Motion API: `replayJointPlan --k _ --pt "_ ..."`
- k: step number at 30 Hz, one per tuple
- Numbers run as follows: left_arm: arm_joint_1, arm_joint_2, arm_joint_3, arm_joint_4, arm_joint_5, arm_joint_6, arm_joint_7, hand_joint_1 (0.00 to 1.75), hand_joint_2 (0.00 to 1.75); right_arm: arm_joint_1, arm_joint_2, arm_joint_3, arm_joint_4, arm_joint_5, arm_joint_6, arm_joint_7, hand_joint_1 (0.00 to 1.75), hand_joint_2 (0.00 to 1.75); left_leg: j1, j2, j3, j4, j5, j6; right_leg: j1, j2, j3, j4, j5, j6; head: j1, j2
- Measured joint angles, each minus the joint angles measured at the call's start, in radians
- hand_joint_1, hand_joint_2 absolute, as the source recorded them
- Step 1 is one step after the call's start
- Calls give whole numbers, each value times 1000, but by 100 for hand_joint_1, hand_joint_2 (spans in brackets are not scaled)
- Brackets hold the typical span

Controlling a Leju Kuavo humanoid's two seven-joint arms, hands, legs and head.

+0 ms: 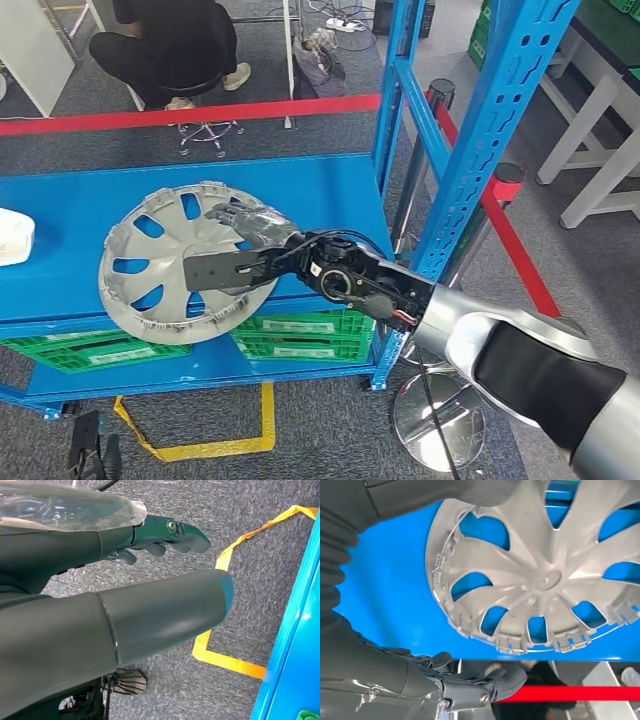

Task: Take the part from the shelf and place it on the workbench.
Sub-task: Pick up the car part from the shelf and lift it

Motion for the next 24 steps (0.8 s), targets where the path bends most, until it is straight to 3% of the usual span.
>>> replayJointPlan --k 9,24 --pt "-7 -1 -7 0 7 -2 1 0 0 12 0 70 0 220 -34 12 0 175 0 0 0 0 0 0 0 0 0 0 0 0 0 0" --pt "-16 -2 -9 0 4 -7 8 0 0 28 -6 124 23 258 -47 11 0 175 0 0 0 0 0 0 0 0 0 0 0 0 0 0"
